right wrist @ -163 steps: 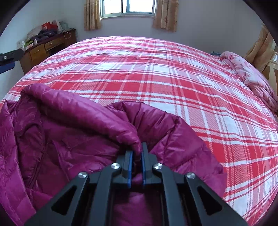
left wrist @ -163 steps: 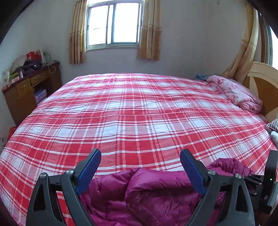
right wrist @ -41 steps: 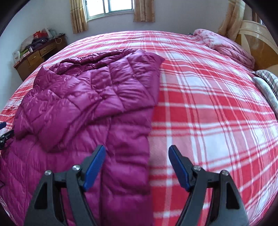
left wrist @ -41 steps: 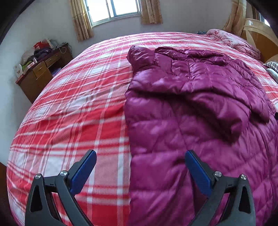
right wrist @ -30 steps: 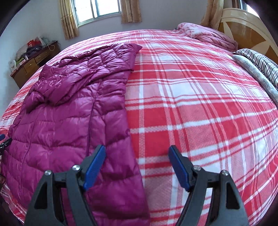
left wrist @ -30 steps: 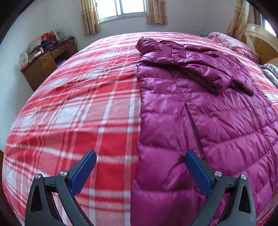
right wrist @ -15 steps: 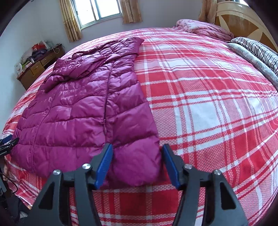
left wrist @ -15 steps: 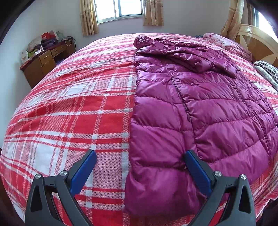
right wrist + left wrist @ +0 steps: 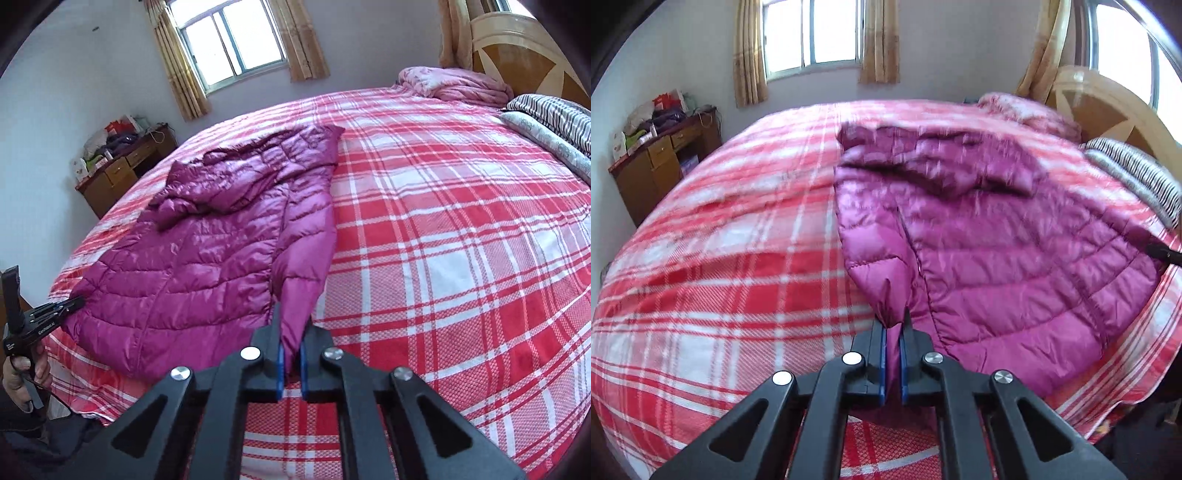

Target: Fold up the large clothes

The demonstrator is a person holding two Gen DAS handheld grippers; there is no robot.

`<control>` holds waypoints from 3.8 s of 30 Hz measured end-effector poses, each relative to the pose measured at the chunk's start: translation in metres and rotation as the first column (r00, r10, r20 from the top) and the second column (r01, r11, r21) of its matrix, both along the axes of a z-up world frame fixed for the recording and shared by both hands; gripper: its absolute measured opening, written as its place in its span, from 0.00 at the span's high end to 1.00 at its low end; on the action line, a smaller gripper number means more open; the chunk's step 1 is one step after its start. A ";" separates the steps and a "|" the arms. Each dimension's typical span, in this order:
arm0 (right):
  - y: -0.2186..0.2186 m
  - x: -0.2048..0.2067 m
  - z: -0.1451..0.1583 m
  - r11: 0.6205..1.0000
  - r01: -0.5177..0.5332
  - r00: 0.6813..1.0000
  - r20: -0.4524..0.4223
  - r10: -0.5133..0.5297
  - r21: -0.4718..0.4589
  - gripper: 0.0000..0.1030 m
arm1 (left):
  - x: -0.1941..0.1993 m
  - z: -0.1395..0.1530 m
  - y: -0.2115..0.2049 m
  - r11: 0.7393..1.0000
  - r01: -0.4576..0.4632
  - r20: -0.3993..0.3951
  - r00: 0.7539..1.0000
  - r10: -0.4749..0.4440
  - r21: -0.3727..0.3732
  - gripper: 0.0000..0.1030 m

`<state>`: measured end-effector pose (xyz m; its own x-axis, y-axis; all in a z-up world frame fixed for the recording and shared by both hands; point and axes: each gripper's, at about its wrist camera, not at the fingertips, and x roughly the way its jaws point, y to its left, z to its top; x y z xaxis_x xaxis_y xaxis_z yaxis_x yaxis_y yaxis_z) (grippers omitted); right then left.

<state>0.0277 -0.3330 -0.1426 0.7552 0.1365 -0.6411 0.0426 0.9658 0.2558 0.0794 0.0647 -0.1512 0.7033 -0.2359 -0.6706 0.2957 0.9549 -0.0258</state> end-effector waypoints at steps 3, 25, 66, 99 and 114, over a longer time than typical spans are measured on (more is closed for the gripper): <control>0.003 -0.015 0.031 1.000 -0.017 0.997 0.079 0.017 0.003 0.93 | -0.012 0.035 0.013 0.997 0.012 0.061 0.998 -0.007 -0.082 0.96; -0.022 0.072 0.114 0.995 0.063 0.942 0.324 -0.084 0.074 0.93 | 0.106 0.103 0.014 0.989 0.039 0.127 0.992 -0.021 -0.143 0.96; 0.070 0.305 -0.002 0.964 0.027 0.999 0.046 -0.016 -0.266 0.25 | 0.289 0.005 -0.128 0.911 -0.296 0.268 0.938 0.221 0.287 0.14; 0.044 0.329 -0.052 0.973 0.095 0.983 -0.134 -0.125 -0.209 0.23 | 0.332 -0.050 -0.137 0.910 -0.240 0.062 0.971 0.233 0.339 0.08; 0.048 0.336 -0.059 0.961 0.094 0.971 -0.188 -0.146 -0.258 0.17 | 0.335 -0.053 -0.141 0.902 -0.241 0.060 0.970 0.236 0.359 0.07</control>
